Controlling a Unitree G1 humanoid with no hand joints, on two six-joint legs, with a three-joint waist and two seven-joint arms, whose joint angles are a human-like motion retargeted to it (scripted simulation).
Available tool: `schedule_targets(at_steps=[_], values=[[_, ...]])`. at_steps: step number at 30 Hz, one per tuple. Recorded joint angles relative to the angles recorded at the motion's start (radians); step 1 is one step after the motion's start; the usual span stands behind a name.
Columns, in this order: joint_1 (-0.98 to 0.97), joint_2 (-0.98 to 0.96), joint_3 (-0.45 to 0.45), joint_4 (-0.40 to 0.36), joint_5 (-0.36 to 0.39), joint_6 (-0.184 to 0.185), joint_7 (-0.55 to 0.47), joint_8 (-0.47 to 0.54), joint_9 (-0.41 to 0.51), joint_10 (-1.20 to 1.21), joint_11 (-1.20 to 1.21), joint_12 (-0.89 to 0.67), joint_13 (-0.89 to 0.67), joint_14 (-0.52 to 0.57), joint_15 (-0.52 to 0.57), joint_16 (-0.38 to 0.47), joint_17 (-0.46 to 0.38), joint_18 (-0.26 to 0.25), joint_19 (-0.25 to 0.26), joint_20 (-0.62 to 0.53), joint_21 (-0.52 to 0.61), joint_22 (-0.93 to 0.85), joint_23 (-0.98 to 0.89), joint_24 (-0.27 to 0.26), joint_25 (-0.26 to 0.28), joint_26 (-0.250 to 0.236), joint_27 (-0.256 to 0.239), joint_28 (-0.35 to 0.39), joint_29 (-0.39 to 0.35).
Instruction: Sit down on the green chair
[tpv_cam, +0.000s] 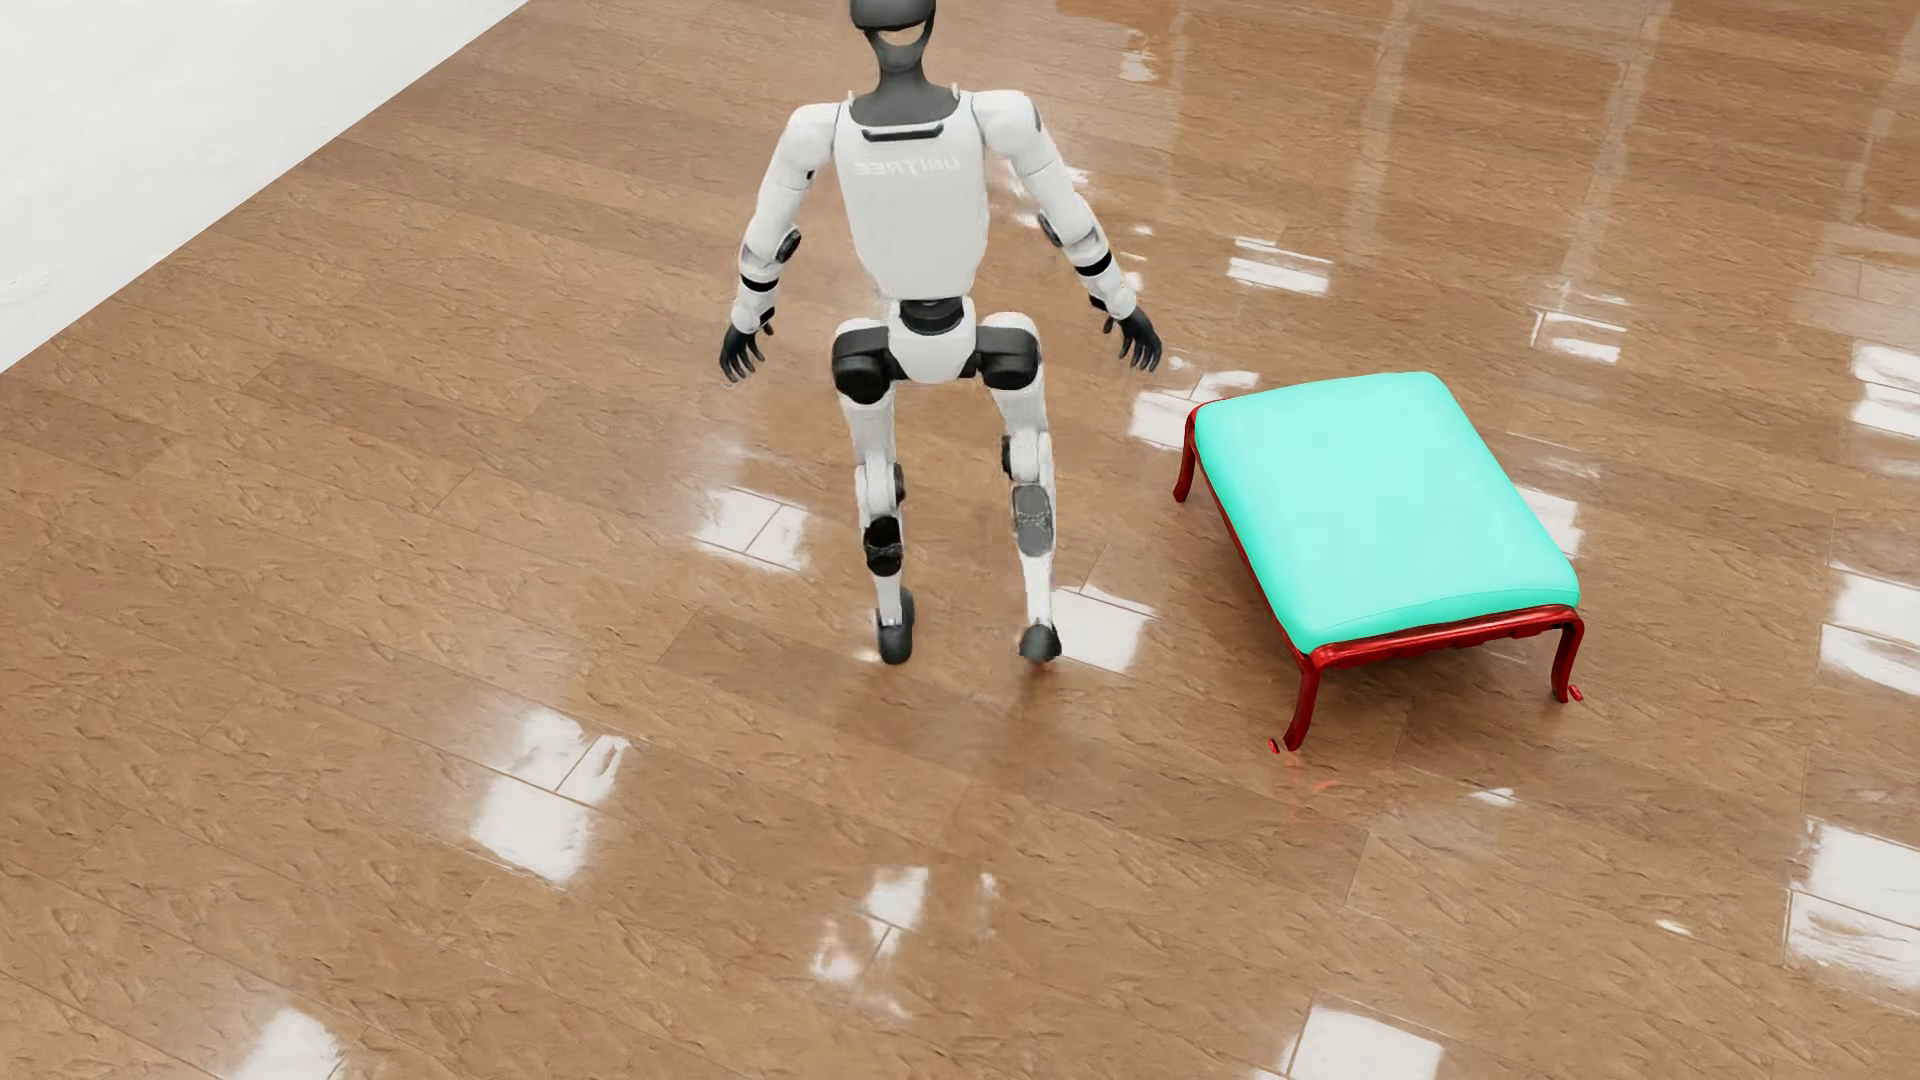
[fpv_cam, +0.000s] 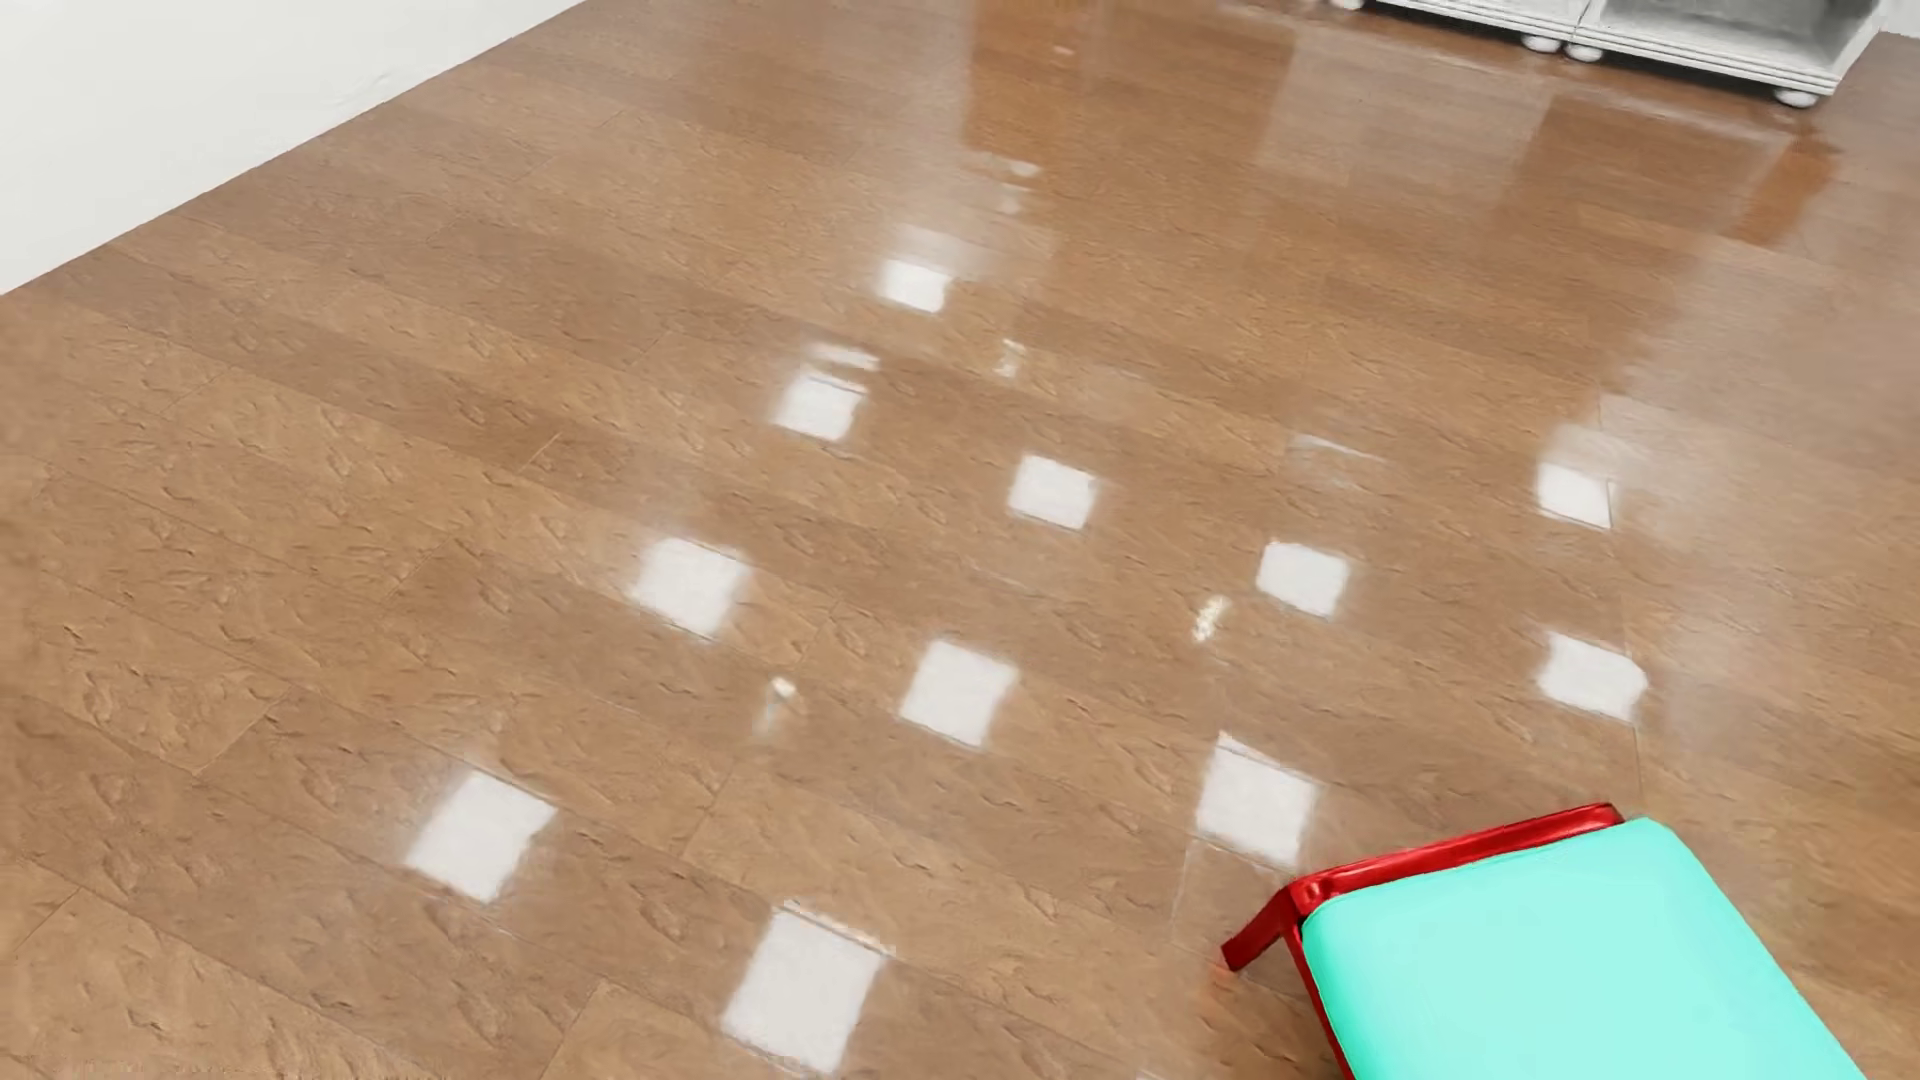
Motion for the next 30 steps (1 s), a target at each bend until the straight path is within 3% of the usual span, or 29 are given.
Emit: schedule_targets(at_steps=[3,5,7,8,10,13,15,16,17,18,20,22,27,30], values=[[0.024,-0.082,-0.029,0.074,-0.026,0.009,-0.005,0.048,0.009,0.017,-0.235,-0.028,0.000,-0.026,-0.027,0.002,0.006,-0.040,-0.103,-0.033,-0.022,-0.029,-0.004,-0.010,-0.016,-0.028,0.000,0.017,-0.010],[-0.015,-0.062,-0.028,0.121,-0.061,0.015,-0.031,0.087,-0.004,0.087,-0.447,-0.023,0.024,-0.046,0.024,-0.010,0.005,-0.084,-0.105,-0.074,-0.048,-0.048,-0.006,-0.019,0.012,-0.041,-0.008,0.036,-0.056],[-0.054,-0.023,-0.024,0.166,-0.095,0.028,-0.070,0.148,-0.010,0.139,-0.555,-0.026,0.046,-0.047,0.108,-0.029,-0.011,-0.102,-0.085,-0.081,-0.053,-0.055,-0.028,0.002,0.023,-0.012,0.043,0.058,-0.053],[-0.079,-0.008,-0.017,0.183,-0.103,0.028,-0.091,0.146,-0.017,0.144,-0.555,-0.022,0.052,-0.027,0.112,-0.032,-0.014,-0.118,-0.058,-0.085,-0.058,-0.064,-0.028,0.002,0.035,-0.011,0.037,0.060,-0.064],[-0.126,0.039,-0.002,0.214,-0.090,0.023,-0.130,0.104,-0.016,0.116,-0.523,-0.028,0.057,0.056,-0.036,-0.033,-0.016,-0.150,-0.047,-0.075,-0.064,-0.073,-0.033,0.008,0.037,-0.008,0.031,0.061,-0.077],[-0.227,0.104,0.017,0.250,-0.028,0.027,-0.160,0.056,0.000,0.017,-0.563,-0.068,0.029,0.271,-0.214,-0.030,-0.017,-0.191,-0.111,-0.077,-0.061,-0.077,-0.031,-0.028,0.092,-0.015,0.013,0.096,-0.137],[-0.273,0.090,0.018,0.227,0.014,0.027,-0.147,0.024,0.022,0.012,-0.551,-0.086,0.003,0.213,-0.215,-0.031,-0.015,-0.225,-0.147,-0.112,-0.063,-0.074,-0.027,-0.025,0.098,-0.013,0.021,0.101,-0.165],[-0.295,0.096,0.024,0.193,0.032,0.026,-0.142,0.012,0.039,0.070,-0.569,-0.110,-0.001,0.137,-0.213,-0.035,-0.022,-0.211,-0.171,-0.131,-0.072,-0.062,-0.041,-0.020,0.102,-0.014,0.018,0.098,-0.180],[-0.313,0.100,0.033,0.160,0.050,0.032,-0.142,0.010,0.044,0.155,-0.603,-0.117,0.004,0.021,-0.187,-0.034,-0.026,-0.163,-0.186,-0.148,-0.082,-0.067,-0.052,0.008,0.112,-0.010,0.019,0.090,-0.184],[-0.294,0.125,0.039,0.132,0.056,0.022,-0.119,-0.008,0.078,0.215,-0.652,-0.138,-0.011,-0.051,-0.153,-0.034,-0.015,-0.117,-0.137,-0.201,-0.062,-0.056,-0.032,0.001,0.091,-0.037,-0.052,0.106,-0.231],[-0.254,0.136,0.041,0.090,0.071,0.020,-0.061,-0.037,0.090,0.297,-0.725,-0.154,-0.026,-0.125,-0.116,-0.020,-0.002,-0.062,-0.148,-0.191,-0.059,-0.068,-0.017,0.021,0.061,-0.045,-0.044,0.077,-0.200],[-0.217,0.116,0.039,0.062,0.089,0.025,-0.044,-0.043,0.091,0.347,-0.748,-0.171,-0.041,-0.150,-0.103,-0.011,0.013,-0.035,-0.172,-0.204,-0.074,-0.067,-0.005,0.036,0.045,-0.044,-0.040,0.065,-0.157],[-0.089,0.029,0.016,0.028,0.097,0.030,-0.017,-0.049,0.094,0.165,-0.708,-0.212,-0.077,-0.137,-0.108,-0.002,0.032,-0.020,-0.189,-0.209,-0.057,-0.057,-0.014,0.036,0.040,-0.035,-0.042,0.056,-0.157],[-0.052,0.021,0.010,0.026,0.095,0.061,-0.014,-0.062,0.112,0.082,-0.687,-0.229,-0.078,-0.135,-0.109,-0.020,0.018,-0.004,-0.184,-0.217,-0.048,-0.058,-0.034,0.037,0.043,-0.034,-0.061,0.068,-0.184]])
